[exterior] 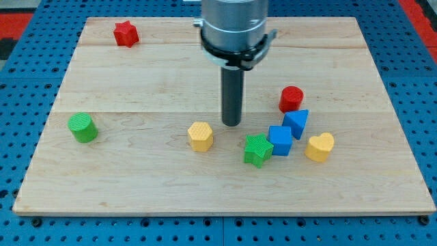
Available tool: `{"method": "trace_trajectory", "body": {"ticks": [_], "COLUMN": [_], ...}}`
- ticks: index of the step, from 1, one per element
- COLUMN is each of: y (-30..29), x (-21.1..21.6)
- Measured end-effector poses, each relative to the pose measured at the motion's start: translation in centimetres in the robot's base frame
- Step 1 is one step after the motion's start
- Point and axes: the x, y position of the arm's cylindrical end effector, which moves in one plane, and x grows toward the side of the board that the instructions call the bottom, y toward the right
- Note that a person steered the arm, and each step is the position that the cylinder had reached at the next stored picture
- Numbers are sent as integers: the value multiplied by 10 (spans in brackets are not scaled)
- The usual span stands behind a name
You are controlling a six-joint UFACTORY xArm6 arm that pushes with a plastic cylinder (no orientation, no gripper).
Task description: Push the yellow hexagon diagonal to the green star
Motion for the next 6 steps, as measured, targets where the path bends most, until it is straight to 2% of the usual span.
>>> {"method": "trace_trajectory", "body": {"ticks": [1, 2, 3, 4, 5, 6], "y": [-9, -84, -121, -105, -33, 5], "x": [-2, -12, 10, 40, 53, 62]}}
